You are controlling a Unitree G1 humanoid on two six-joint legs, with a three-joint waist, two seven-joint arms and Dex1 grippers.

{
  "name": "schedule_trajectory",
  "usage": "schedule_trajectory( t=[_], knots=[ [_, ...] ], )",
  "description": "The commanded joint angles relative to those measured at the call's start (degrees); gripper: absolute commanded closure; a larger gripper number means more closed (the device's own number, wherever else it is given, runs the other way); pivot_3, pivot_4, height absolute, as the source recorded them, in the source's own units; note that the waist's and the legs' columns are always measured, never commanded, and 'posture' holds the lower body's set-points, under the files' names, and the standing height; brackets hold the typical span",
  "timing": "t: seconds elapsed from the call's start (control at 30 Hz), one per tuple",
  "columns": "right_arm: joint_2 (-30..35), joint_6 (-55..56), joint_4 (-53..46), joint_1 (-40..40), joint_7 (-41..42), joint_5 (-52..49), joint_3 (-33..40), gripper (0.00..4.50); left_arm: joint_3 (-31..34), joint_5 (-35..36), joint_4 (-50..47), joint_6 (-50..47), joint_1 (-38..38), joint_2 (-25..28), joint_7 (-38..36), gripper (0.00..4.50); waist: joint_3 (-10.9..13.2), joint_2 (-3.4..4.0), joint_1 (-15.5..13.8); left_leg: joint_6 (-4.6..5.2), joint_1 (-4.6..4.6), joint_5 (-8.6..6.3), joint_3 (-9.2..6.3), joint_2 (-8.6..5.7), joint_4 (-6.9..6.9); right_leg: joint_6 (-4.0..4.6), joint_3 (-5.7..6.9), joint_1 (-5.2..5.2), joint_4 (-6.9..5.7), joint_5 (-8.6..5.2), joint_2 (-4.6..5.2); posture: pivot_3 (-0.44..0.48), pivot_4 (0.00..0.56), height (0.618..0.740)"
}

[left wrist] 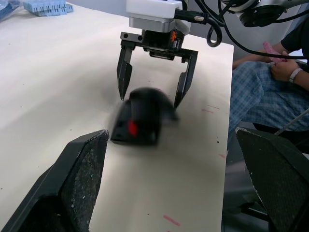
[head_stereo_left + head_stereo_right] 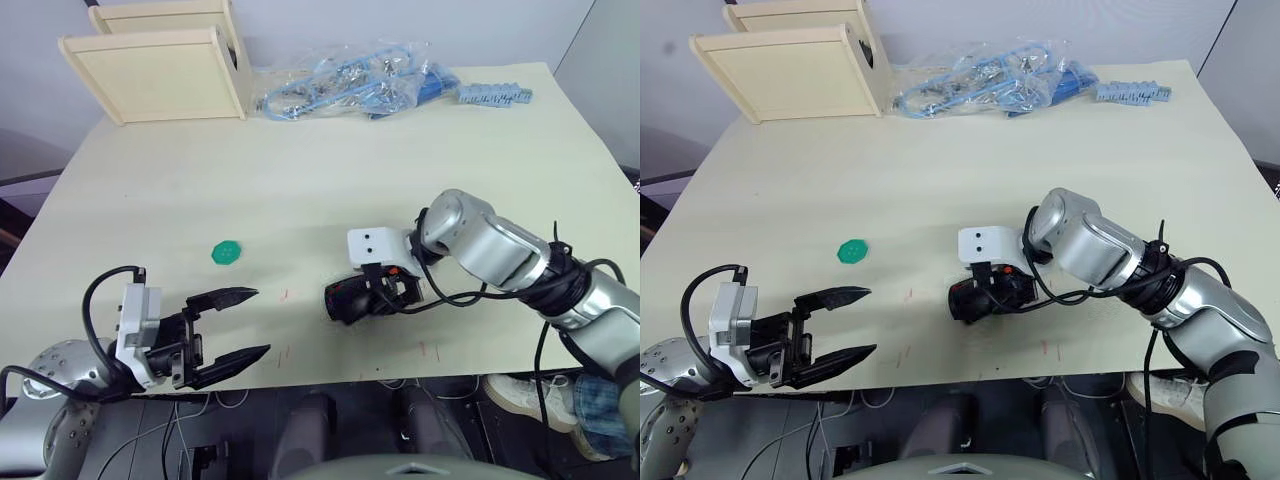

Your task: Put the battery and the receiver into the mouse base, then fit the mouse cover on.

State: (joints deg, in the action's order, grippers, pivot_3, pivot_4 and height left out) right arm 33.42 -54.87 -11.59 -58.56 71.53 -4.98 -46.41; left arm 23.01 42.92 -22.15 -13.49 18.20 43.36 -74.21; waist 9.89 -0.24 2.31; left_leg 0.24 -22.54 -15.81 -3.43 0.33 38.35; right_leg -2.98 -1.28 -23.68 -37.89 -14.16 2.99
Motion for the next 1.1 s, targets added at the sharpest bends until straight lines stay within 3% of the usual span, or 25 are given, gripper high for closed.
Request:
schedule_trajectory(
  t=[0.03, 0.63, 0.87, 1.1],
  knots=[
    [0.5, -0.4, -2.9, 0.0, 0.4, -1.0, 2.1, 0.06, 0.7, 0.5, -0.6, 0.4, -0.1, 0.3, -0.6, 0.0, 0.0, 0.0, 0.0, 0.0, 0.0, 0.0, 0.0, 0.0, 0.0, 0.0, 0.0, 0.0, 0.0, 0.0, 0.0, 0.0, 0.15, 0.74],
    [1.7, 2.6, -7.3, 3.2, -2.0, -4.0, 8.5, 0.06, 0.4, 0.2, -0.3, 0.3, -0.6, 0.6, -1.0, 0.0, 0.0, 0.0, 0.0, 0.0, -0.02, 0.0, -0.01, 0.0, 0.0, 0.0, 0.02, 0.0, 0.01, 0.0, 0.0, 0.0, 0.15, 0.74],
    [1.2, 21.0, -5.5, 15.0, -5.8, -5.9, 18.4, 0.06, 0.5, 0.4, -0.4, 0.0, -1.0, 1.0, -1.0, 0.0, 0.0, -0.04, -0.3, 0.0, -0.06, 0.0, 0.01, -0.01, 0.01, -0.01, 0.01, 0.0, 0.03, 0.01, 0.01, 0.0, 0.15, 0.74],
    [1.4, 27.5, -3.1, 21.3, 1.6, -13.9, 24.6, 0.06, 0.3, 0.6, 0.3, -0.6, -2.3, 1.7, -1.3, 0.0, 0.0, -0.06, -0.2, 0.01, -0.01, 0.0, 0.0, 0.01, 0.03, -0.01, 0.01, 0.04, -0.02, 0.01, -0.02, 0.0, 0.15, 0.74]
  ],
)
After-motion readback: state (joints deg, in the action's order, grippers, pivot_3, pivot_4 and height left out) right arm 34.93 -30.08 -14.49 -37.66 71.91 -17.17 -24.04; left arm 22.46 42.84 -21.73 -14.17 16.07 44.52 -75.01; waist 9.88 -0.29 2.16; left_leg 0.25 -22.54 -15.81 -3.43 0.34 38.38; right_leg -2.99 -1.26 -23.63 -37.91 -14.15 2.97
